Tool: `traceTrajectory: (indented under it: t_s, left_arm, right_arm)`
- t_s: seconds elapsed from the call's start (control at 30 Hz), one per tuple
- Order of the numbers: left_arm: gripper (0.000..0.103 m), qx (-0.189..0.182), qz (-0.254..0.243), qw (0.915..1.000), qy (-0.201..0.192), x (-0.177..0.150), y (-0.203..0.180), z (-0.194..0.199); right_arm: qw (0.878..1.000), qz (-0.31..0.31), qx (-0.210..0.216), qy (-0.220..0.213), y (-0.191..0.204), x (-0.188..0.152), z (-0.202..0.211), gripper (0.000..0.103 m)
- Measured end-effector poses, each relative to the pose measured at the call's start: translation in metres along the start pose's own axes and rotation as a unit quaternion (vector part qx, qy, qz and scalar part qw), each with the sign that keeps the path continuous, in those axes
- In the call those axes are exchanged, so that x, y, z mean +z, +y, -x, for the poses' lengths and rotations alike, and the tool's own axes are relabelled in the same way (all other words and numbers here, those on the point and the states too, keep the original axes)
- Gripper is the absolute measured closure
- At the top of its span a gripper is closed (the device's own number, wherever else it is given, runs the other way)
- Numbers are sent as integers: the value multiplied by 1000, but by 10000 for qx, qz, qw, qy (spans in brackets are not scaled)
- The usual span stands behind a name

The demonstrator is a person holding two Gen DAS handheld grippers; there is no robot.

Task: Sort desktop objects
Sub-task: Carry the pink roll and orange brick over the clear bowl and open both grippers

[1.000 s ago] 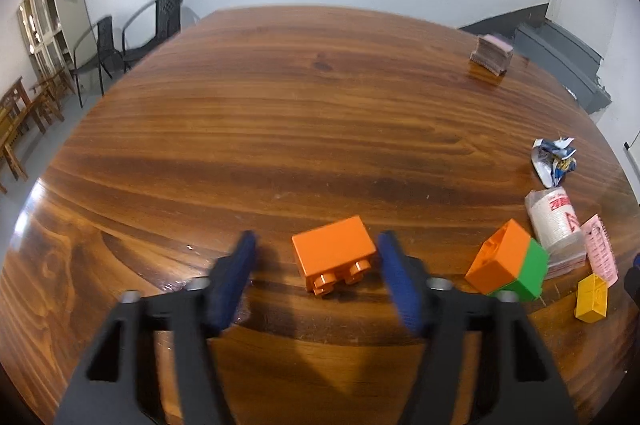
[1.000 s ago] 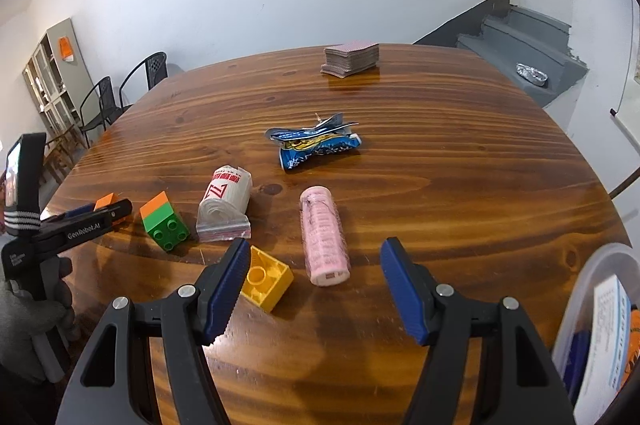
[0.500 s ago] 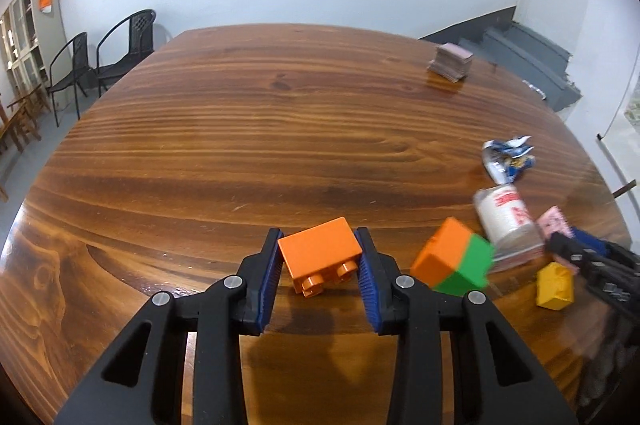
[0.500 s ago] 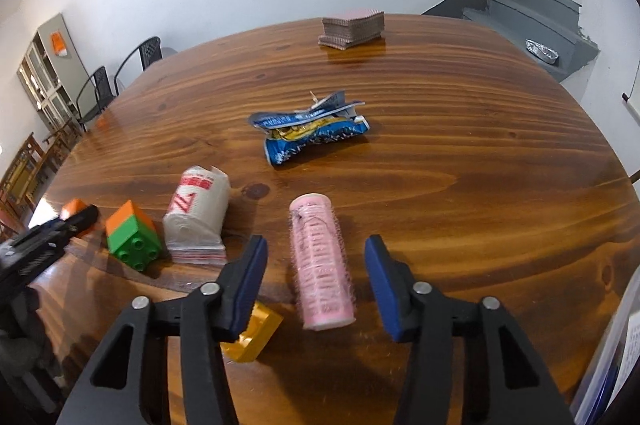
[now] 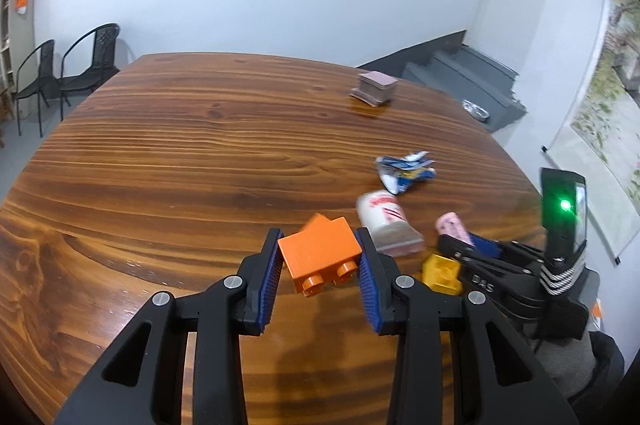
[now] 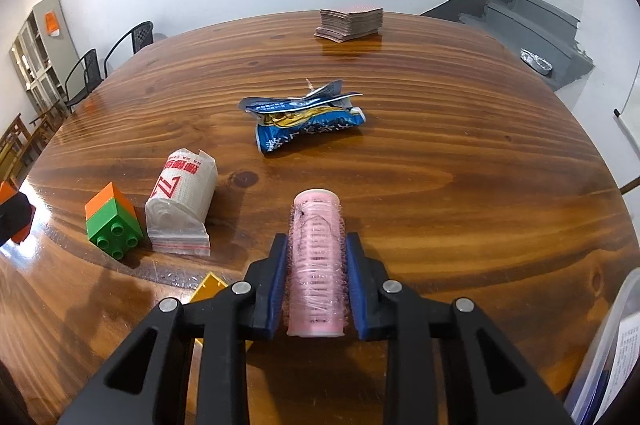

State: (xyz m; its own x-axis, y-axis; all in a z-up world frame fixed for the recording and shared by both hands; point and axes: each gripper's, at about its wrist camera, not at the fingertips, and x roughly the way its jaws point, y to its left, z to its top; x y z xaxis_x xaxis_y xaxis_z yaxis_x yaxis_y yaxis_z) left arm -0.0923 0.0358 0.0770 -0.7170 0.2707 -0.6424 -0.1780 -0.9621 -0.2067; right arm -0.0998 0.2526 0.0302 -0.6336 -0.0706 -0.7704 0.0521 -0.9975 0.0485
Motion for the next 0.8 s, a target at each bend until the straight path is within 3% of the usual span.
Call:
traceTrajectory:
  t_s: [0.17, 0.5, 0.8]
  left_arm:
    - [64, -129, -194, 9997, 109, -8, -17, -4]
    - [64, -209, -310, 9992, 127, -12, -28, -4]
    - [64, -349, -498, 9980, 180, -21, -45, -2]
  right_arm:
    - [9998, -125, -101, -81, -4, -5, 10, 72]
    - [9959, -558, -245, -667, -29, -15, 67, 72]
    - [9847, -992, -667, -1269, -58, -39, 126, 72]
